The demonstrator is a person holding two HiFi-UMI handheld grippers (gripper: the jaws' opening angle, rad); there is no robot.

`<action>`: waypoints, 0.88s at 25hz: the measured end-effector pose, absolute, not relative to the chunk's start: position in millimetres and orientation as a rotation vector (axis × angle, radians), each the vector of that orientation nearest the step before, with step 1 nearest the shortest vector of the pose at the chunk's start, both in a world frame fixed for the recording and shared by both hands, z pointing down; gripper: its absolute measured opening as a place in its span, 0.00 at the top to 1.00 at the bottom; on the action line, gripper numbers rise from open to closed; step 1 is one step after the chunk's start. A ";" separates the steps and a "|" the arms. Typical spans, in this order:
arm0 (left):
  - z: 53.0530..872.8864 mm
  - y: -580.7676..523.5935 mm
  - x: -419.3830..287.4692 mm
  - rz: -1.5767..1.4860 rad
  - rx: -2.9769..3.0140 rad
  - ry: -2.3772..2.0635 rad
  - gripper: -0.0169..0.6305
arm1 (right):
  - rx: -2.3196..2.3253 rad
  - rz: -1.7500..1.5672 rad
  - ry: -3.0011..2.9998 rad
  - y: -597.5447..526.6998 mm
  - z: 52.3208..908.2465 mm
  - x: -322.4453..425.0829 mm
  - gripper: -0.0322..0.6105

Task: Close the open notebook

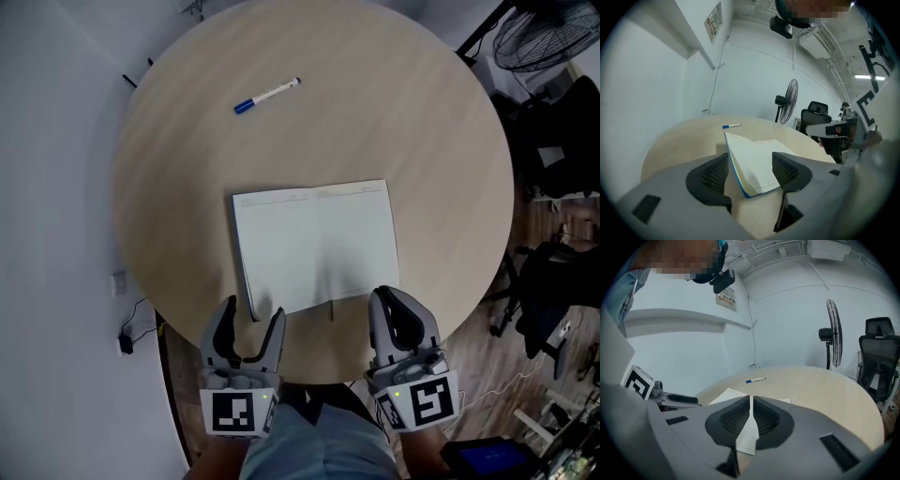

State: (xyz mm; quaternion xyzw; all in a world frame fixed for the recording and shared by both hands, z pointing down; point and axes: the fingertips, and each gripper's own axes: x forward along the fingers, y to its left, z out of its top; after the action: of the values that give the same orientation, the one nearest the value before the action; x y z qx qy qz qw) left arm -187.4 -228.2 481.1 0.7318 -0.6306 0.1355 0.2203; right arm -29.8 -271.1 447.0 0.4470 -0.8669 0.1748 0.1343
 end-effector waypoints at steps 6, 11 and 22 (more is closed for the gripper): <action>508.5 -235.7 -189.0 0.330 2.009 -1.662 0.47 | 1.271 0.538 -2.487 -276.8 470.3 -40.7 0.87; 521.6 -236.2 -184.9 0.329 2.008 -1.617 0.47 | 1.271 0.549 -2.476 -279.1 479.0 -42.4 0.87; 528.7 -242.9 -172.1 0.297 2.018 -1.567 0.46 | 1.291 0.554 -2.460 -281.1 484.2 -30.6 0.87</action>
State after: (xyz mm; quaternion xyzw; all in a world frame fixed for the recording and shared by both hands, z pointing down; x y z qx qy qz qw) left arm -172.1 -242.9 528.7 0.7529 -0.5848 0.1109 0.2809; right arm -30.6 -281.1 484.2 0.4503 -0.8581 0.1931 0.1537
